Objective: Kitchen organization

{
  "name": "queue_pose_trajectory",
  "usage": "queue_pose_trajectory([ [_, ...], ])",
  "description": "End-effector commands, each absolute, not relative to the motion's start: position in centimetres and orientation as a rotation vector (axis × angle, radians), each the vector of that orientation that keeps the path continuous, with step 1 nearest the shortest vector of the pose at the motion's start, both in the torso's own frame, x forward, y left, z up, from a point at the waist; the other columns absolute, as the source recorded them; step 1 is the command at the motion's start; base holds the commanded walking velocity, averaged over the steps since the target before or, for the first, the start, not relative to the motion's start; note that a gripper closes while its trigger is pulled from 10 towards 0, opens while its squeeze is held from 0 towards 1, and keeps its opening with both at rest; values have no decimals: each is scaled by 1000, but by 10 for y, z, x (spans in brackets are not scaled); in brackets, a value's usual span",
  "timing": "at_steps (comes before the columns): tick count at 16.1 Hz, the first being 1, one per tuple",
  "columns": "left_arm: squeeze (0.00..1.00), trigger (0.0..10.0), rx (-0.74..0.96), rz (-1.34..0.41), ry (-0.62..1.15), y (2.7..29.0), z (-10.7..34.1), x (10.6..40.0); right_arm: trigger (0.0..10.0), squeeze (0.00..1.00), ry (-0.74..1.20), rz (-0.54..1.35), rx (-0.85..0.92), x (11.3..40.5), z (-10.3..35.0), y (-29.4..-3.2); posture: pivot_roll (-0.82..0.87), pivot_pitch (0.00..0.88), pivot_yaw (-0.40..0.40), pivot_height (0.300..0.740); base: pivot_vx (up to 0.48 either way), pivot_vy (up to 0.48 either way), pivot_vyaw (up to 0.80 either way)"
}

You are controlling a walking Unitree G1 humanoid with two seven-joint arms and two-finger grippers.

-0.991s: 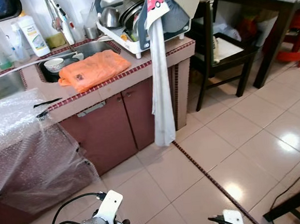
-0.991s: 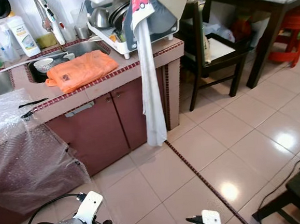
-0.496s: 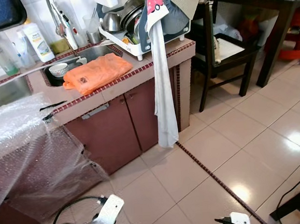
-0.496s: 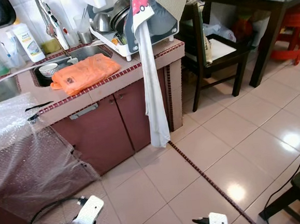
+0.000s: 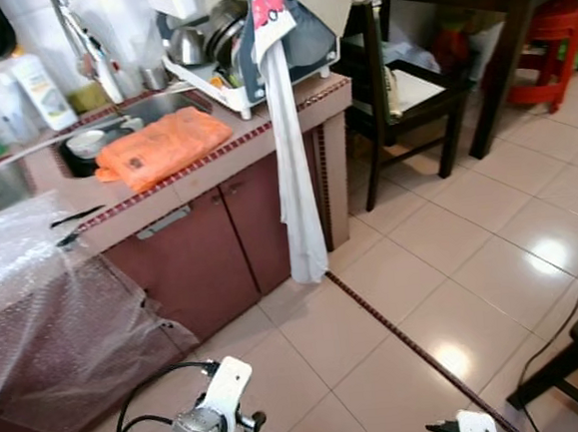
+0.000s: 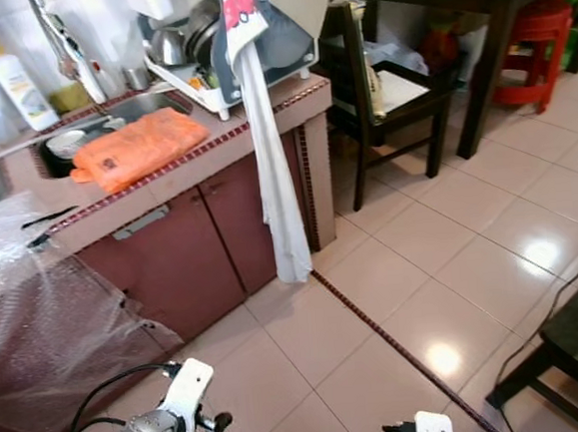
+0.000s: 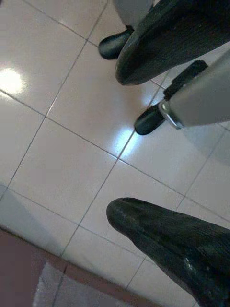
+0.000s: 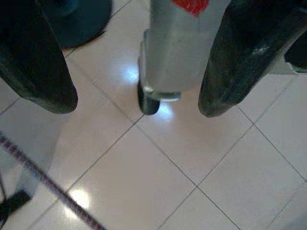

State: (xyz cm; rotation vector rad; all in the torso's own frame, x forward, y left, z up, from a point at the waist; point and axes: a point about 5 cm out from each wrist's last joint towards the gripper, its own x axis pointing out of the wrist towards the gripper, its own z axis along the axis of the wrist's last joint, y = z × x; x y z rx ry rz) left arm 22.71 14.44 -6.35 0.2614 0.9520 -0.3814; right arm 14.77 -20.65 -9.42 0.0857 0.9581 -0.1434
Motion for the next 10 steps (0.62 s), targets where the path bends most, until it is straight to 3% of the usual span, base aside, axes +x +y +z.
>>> queue_pose_trajectory([
  [1,0,10000,294,-345,976,152,-66,223,10000,0,928,-112,58,160,-89,-206,-209,0,71,740,0,0,0],
  [6,0,10000,289,-300,1010,158,-76,207,10000,0,889,-75,-1,180,-79,-215,-136,0,10,740,0,0,0],
  [10,0,10000,283,-224,1059,185,-84,187,10000,0,928,-6,-46,181,-81,-207,-45,0,-41,740,0,0,0],
])
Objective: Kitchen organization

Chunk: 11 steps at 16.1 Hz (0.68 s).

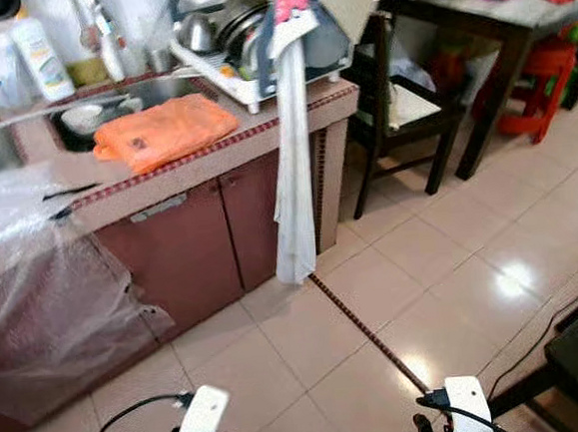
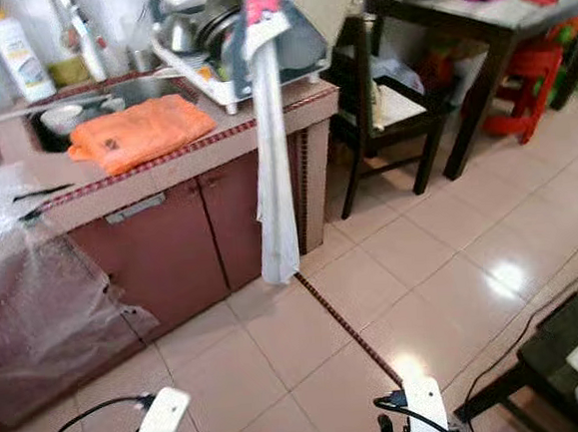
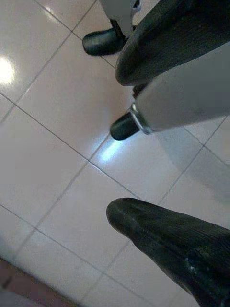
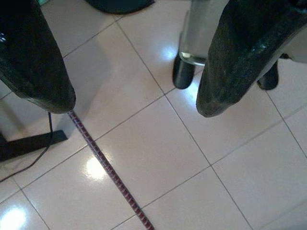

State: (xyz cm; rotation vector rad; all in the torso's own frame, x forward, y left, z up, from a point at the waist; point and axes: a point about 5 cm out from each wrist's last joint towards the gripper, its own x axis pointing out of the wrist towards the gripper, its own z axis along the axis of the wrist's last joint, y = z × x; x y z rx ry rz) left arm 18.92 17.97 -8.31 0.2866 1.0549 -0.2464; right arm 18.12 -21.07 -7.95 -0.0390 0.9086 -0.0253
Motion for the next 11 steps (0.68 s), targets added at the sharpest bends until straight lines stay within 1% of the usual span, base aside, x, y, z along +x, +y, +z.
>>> queue_pose_trajectory([
  [1,0,10000,278,-218,1059,186,-84,185,10000,0,928,2,-51,182,-81,-205,-37,0,-44,740,0,0,0],
  [4,0,10000,273,-211,1054,189,-84,184,10000,0,913,11,-34,188,-79,-198,-32,0,-35,740,0,0,0],
  [7,0,10000,257,-214,1016,189,-80,192,10000,0,894,-110,190,190,-79,-194,-47,0,-19,740,0,0,0],
  [9,0,10000,258,-227,1015,178,-81,194,10000,0,906,-112,202,186,-82,-190,-56,0,-7,740,0,0,0],
  [10,0,10000,232,-220,1017,173,-81,195,10000,0,910,-128,223,182,-84,-189,-60,0,-1,740,0,0,0],
  [11,0,10000,216,-215,1027,173,-81,194,10000,0,901,-140,232,183,-83,-189,-64,0,4,740,0,0,0],
])
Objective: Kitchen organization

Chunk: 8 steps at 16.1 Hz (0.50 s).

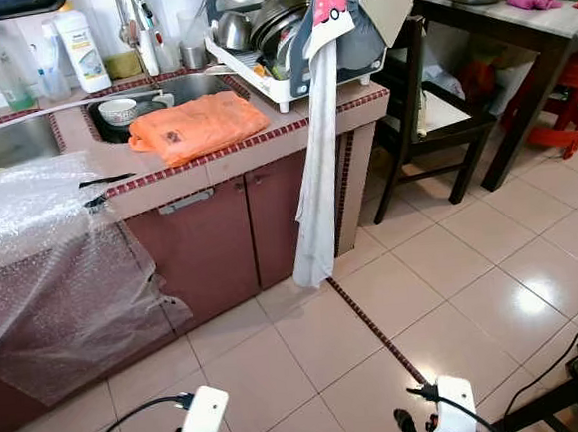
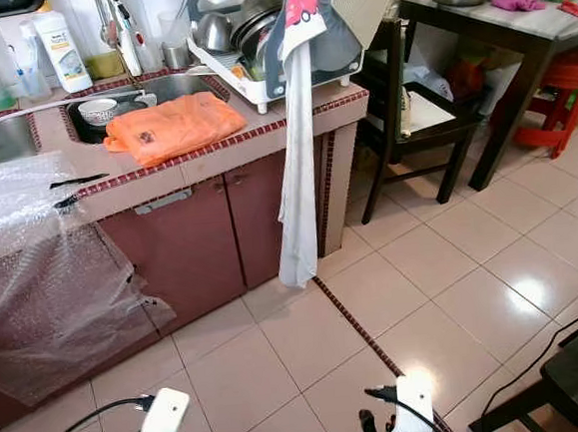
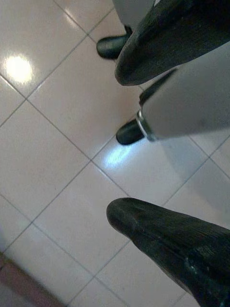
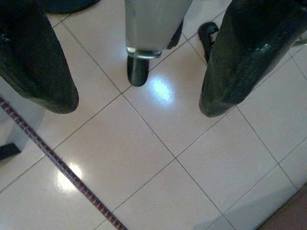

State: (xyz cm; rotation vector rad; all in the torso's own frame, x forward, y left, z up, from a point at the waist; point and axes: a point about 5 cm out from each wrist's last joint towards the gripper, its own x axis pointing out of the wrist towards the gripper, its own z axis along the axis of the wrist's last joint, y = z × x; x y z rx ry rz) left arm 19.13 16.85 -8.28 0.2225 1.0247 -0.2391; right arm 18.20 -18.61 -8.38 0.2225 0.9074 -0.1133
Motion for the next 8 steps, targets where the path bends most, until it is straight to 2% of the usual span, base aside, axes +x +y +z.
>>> queue_pose_trajectory([
  [1,0,10000,168,-196,1047,173,-83,192,10000,0,897,-146,242,183,-83,-190,-69,0,8,740,0,0,0],
  [2,0,10000,127,-175,1063,174,-84,189,10000,0,896,-148,246,184,-82,-190,-69,0,11,740,0,0,0],
  [8,0,10000,125,-135,1073,184,-84,187,10000,0,896,-135,240,186,-82,-187,-61,0,11,740,0,0,0],
])
